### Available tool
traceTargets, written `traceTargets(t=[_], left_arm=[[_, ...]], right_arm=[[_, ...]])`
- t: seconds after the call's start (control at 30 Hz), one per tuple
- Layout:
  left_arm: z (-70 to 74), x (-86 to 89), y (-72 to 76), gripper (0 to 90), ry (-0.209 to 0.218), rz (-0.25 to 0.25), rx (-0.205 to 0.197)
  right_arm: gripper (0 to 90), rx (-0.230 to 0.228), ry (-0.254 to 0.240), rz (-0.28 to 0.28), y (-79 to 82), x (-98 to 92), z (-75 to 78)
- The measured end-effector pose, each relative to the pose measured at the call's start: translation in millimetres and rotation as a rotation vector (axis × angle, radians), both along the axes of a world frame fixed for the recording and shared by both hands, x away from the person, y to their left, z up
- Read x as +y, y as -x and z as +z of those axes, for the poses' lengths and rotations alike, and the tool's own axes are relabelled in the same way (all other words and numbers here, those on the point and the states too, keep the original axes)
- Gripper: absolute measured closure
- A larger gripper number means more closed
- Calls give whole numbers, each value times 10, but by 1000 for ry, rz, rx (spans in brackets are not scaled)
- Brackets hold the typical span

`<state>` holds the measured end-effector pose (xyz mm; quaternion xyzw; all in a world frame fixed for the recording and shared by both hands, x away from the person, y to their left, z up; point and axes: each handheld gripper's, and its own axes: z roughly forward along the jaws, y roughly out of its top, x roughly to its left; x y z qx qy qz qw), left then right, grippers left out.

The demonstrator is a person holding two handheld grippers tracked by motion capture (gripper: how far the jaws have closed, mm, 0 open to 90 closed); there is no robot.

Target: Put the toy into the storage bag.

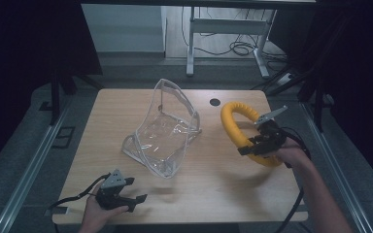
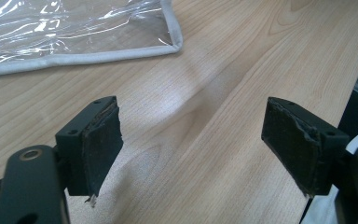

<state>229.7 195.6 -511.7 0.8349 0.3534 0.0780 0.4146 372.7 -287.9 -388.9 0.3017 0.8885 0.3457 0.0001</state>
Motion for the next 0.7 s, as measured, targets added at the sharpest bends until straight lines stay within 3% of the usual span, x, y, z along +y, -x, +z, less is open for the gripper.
traceTargets(t=[0.27, 0.7], left_arm=[[2, 0, 0, 198, 3, 2, 0], [-3, -4, -3, 198, 2, 2, 0]], right_arm=[[519, -65, -119, -36, 47, -120, 175], [518, -99, -268, -66, 65, -113, 237]])
